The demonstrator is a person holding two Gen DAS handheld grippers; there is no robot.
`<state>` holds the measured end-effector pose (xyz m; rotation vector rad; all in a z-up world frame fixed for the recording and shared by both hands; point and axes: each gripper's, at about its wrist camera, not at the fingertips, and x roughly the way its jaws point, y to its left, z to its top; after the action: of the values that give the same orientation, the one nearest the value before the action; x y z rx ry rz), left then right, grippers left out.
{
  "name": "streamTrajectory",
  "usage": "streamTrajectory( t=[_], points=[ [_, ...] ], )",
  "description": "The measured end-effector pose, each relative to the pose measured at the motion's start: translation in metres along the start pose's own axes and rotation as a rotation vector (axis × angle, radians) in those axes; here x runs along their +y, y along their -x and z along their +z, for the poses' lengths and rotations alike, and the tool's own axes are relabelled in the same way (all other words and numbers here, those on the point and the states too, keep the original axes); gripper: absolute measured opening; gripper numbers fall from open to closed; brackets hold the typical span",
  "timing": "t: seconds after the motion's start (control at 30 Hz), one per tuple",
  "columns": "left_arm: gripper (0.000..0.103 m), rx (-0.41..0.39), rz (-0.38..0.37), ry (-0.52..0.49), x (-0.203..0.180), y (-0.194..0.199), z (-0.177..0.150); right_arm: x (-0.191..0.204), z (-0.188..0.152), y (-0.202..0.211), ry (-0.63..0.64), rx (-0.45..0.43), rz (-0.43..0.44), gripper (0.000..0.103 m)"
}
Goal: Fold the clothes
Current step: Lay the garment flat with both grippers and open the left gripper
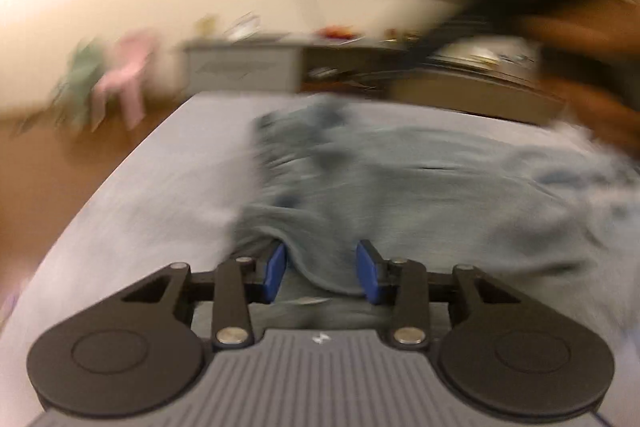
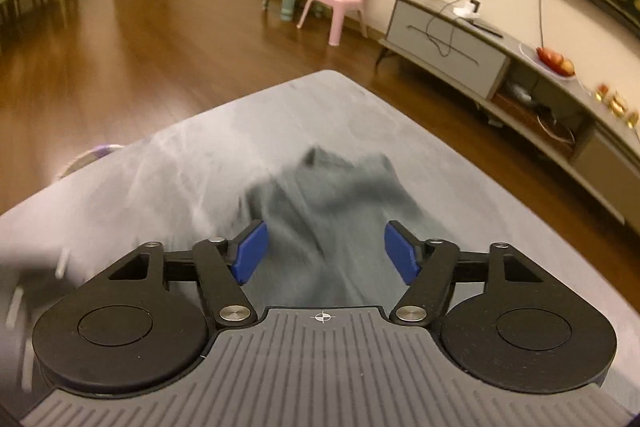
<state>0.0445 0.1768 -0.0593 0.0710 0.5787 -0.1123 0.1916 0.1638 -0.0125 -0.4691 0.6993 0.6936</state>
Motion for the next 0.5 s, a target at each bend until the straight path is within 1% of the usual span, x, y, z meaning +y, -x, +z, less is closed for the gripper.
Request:
streamTrajectory(
  t=[0.07, 0.1, 0.13, 0.17, 0.2, 0.23, 0.3, 0.33, 0.37, 0.4, 0.43, 0.47, 0.5],
  points=[
    [0.042, 0.002, -0.033, -0.162, -0.026, -0.005, -0.007, 0.008, 0.013, -0.038, -0.009, 0.058, 0.001, 0.065],
    [0.043, 0.000, -0.044, -0.242, -0.039, -0.007, -0.013, 0.008, 0.014, -0.053, -0.029, 0.095, 0.019, 0.061],
    [0.047, -0.002, -0.055, -0.298, -0.048, -0.009, -0.018, 0.006, 0.012, -0.063, -0.047, 0.133, 0.047, 0.055],
    [0.047, -0.006, -0.064, -0.325, -0.053, -0.009, -0.023, 0.004, 0.008, -0.072, -0.064, 0.169, 0.071, 0.024],
    [0.047, -0.016, -0.072, -0.327, -0.053, -0.007, -0.028, -0.002, 0.002, -0.075, -0.076, 0.192, 0.079, 0.000],
    [0.047, -0.028, -0.080, -0.311, -0.050, -0.004, -0.030, -0.008, -0.004, -0.077, -0.087, 0.212, 0.083, 0.000],
    [0.048, -0.066, -0.078, -0.229, -0.032, 0.007, -0.032, -0.026, -0.020, -0.070, -0.102, 0.206, 0.040, 0.000],
    [0.054, -0.091, -0.063, -0.179, -0.021, 0.014, -0.031, -0.037, -0.027, -0.064, -0.131, 0.198, 0.038, 0.000],
    [0.064, -0.121, -0.035, -0.120, -0.007, 0.020, -0.031, -0.049, -0.034, -0.058, -0.165, 0.196, 0.043, 0.000],
    [0.070, -0.145, 0.005, -0.057, 0.009, 0.025, -0.030, -0.058, -0.041, -0.053, -0.190, 0.197, 0.043, 0.000],
    [0.073, -0.153, 0.045, -0.011, 0.023, 0.026, -0.029, -0.060, -0.046, -0.052, -0.161, 0.210, 0.015, 0.000],
    [0.073, -0.155, 0.083, 0.027, 0.036, 0.025, -0.029, -0.061, -0.051, -0.052, -0.131, 0.223, -0.012, 0.000],
    [0.073, -0.148, 0.103, 0.051, 0.047, 0.023, -0.028, -0.062, -0.055, -0.051, -0.103, 0.236, -0.037, 0.000]
  ],
)
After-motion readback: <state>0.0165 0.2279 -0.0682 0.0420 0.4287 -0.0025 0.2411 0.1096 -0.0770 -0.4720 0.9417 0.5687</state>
